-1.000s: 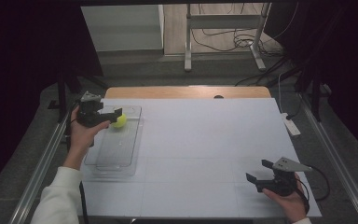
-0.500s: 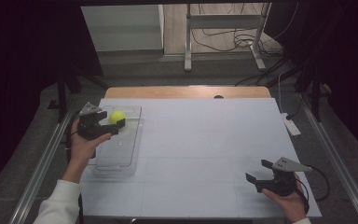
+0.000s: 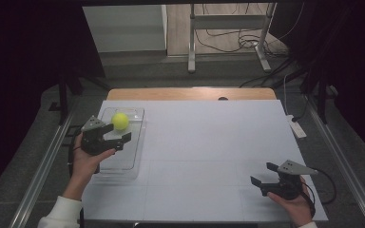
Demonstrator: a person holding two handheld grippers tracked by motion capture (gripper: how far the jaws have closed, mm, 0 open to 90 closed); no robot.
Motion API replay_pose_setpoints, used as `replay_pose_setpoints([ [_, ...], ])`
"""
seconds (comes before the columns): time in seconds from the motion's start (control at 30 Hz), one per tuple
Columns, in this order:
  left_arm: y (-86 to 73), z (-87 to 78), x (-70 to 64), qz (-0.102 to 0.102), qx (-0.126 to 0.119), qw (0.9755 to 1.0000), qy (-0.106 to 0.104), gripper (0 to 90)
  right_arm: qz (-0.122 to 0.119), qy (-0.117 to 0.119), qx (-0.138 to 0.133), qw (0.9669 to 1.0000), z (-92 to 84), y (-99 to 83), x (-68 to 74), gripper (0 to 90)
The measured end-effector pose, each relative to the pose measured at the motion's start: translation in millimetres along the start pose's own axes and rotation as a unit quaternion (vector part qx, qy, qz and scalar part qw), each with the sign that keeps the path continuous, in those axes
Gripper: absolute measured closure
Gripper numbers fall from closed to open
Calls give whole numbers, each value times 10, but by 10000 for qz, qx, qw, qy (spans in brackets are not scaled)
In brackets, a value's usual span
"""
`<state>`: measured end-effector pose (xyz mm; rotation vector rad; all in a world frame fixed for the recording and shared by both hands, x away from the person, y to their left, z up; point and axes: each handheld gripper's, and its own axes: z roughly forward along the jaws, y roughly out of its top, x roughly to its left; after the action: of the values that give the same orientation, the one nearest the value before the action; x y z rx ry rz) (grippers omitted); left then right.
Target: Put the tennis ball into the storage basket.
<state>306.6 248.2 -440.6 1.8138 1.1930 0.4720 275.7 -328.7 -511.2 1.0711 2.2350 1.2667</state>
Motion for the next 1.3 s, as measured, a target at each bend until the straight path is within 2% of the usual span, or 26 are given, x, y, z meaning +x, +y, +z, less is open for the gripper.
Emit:
replay_pose_setpoints([
  [0.3, -175, -79, -207, 102, -24, 9996, -255, 169, -1, -1, 16, 10000, -1, 0, 3, 119],
  [0.47, -270, -97, -320, 232, 68, 9989, -394, 168, -3, 8, 13, 10000, 0, -1, 5, 119],
  [0.63, -345, -107, -402, 275, 81, 9985, -477, 169, -5, 7, 17, 10000, 1, -1, 5, 119],
  [0.97, -505, -80, -500, 333, 120, 9974, -624, 168, -12, 7, 20, 10000, 1, -1, 7, 118],
  [1.3, -655, 10, -518, 309, 38, 9978, -590, 170, -43, 5, 3, 10000, 2, 6, 14, 118],
])
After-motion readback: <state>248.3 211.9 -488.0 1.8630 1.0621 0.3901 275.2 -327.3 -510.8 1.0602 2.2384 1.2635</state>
